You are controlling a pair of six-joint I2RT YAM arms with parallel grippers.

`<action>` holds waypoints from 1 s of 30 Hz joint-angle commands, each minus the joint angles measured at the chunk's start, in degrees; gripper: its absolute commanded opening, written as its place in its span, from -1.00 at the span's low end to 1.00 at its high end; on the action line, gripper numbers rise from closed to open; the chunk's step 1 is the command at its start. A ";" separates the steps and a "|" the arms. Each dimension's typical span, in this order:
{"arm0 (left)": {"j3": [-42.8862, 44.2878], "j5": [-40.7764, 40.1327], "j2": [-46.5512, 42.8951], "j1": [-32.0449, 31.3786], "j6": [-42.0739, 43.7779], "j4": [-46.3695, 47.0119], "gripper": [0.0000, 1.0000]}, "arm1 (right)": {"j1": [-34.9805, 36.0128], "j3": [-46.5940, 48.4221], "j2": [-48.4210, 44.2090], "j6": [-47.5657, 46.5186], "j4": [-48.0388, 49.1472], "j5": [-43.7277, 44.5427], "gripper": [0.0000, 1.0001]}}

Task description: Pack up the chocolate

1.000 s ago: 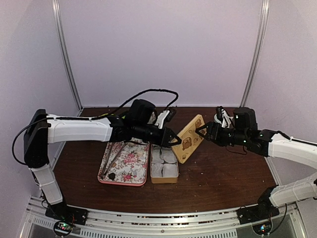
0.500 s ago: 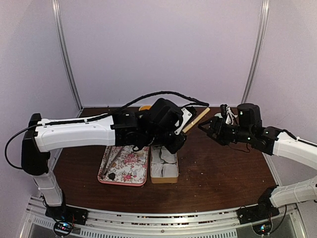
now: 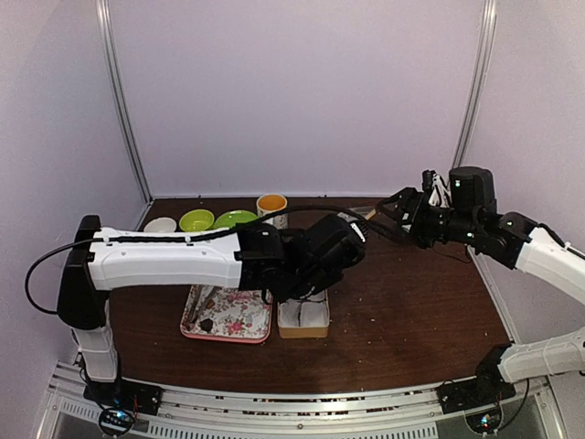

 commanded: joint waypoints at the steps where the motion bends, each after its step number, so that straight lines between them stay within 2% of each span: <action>1: 1.65 -11.57 3.11 -2.93 7.28 3.21 -0.93 | -0.15 3.75 3.42 1.32 -7.58 2.39 0.53; 7: -1.97 -22.45 6.32 -6.16 16.99 11.30 -0.90 | -0.19 6.45 7.38 -1.60 -9.57 2.51 0.50; 13: -7.63 -26.73 6.95 -7.64 25.96 21.20 -0.88 | -0.42 14.11 12.98 -21.47 -20.46 1.85 0.50; 17: -10.99 -27.29 7.29 -8.42 31.65 28.71 -0.90 | -1.04 18.77 17.06 -29.49 -27.51 5.23 0.48; 22: -10.50 -27.48 8.51 -8.45 33.44 30.09 -0.91 | -1.07 23.72 22.74 -35.22 -33.02 5.44 0.25; 30: -9.00 -26.84 9.75 -8.46 34.16 29.59 -0.91 | -0.17 25.37 24.83 -40.62 -33.31 8.08 0.11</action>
